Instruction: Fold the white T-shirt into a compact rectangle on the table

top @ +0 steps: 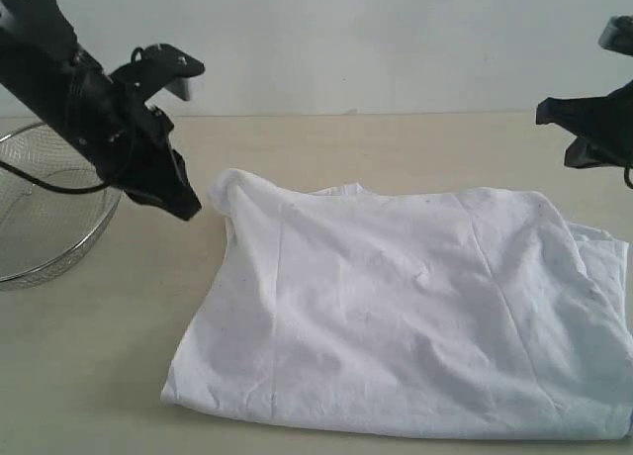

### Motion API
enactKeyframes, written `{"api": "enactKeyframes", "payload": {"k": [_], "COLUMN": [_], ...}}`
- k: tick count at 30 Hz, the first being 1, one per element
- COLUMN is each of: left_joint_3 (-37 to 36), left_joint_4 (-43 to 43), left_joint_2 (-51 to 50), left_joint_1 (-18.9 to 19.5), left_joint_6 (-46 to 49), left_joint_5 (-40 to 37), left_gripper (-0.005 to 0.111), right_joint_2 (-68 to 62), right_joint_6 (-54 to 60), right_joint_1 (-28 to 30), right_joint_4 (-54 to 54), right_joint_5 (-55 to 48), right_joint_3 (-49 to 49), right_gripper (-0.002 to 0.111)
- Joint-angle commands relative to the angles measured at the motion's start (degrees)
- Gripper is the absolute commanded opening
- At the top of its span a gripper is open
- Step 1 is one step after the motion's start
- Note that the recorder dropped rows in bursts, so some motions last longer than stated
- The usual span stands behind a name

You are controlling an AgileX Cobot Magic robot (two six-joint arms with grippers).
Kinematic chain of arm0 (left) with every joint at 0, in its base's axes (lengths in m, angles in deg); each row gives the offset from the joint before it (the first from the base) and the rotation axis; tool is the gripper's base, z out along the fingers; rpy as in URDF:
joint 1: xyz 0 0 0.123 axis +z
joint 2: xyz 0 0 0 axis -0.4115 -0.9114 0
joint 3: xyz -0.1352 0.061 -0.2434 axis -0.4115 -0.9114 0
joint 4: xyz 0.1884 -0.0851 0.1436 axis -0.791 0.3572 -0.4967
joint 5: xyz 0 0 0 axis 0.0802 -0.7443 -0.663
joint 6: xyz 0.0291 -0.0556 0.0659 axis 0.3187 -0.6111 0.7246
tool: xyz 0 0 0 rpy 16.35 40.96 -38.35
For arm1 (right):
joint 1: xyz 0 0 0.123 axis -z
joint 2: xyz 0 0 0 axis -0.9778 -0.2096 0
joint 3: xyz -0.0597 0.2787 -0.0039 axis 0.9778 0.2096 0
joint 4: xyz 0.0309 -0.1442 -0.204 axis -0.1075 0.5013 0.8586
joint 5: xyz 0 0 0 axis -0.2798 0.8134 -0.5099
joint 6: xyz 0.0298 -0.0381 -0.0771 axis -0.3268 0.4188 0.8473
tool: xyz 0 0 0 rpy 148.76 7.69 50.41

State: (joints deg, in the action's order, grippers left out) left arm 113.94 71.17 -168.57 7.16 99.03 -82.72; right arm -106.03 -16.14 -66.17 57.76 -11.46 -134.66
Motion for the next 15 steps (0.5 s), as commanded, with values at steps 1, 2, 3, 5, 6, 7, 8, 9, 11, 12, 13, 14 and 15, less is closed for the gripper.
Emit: {"api": "enactKeyframes", "payload": {"k": [1,2,3,5,6,7,8,9,11,12,13,14,15], "left_joint_3": [-5.01,-6.11,-7.14,-8.83,-9.86,-10.7,-11.87,-13.11,-15.56,-16.7,-17.73,-18.54,-19.47], "left_joint_4": [7.76,8.59,9.37,10.64,10.91,10.99,10.99,10.99,11.47,11.47,11.6,11.6,11.6], "left_joint_2": [0.31,0.31,0.31,0.31,0.31,0.31,0.31,0.31,0.31,0.31,0.31,0.31,0.31], "left_joint_1": [-3.83,-4.75,-5.57,-7.01,-7.84,-8.63,-9.2,-9.57,-9.58,-9.58,-9.47,-9.47,-9.47], "left_joint_6": [2.65,3.2,3.2,3.2,3.2,3.2,3.2,3.04,2.92,2.44,2.11,1.86,1.86], "left_joint_5": [2.62,3.24,3.39,2.65,2.67,2.67,3.42,4.81,7.57,8.85,9.94,10.65,11.36], "left_gripper": [0.005,0.005,0.005,0.005,0.005,0.005,0.005,0.005,0.005,0.005,0.005,0.005,0.005], "right_joint_2": [7.76,9.36,10.88,13.36,14.62,15.66,16.43,16.92,16.87,16.76,16.76,16.76,16.76], "right_joint_6": [0.22,0.73,1.13,1.13,1.25,1.25,1.25,1.25,1.25,1.25,1.37,1.34,1.2], "right_joint_1": [-1.62,-2.3,-2.9,-4.32,-5.11,-5.76,-6.53,-7.27,-8.31,-8.93,-8.94,-8.94,-8.94], "right_joint_4": [-0.11,-0.11,-0.11,-0.11,-0.11,0.0,0.25,0.52,1.2,1.4,1.5,1.26,1.26], "right_joint_5": [-6.87,-8.12,-9.3,-10.56,-11.09,-11.51,-11.81,-12.34,-13.66,-13.7,-13.34,-13.04,-12.65], "right_joint_3": [6.17,8.01,9.79,12.79,14.04,14.89,15.91,16.83,18.21,19.13,20.12,20.83,21.59], "right_gripper": [0.0,0.0,0.0,0.0,0.0,0.0,0.0,0.0,0.0,0.0,0.0,0.0,0.0]}}
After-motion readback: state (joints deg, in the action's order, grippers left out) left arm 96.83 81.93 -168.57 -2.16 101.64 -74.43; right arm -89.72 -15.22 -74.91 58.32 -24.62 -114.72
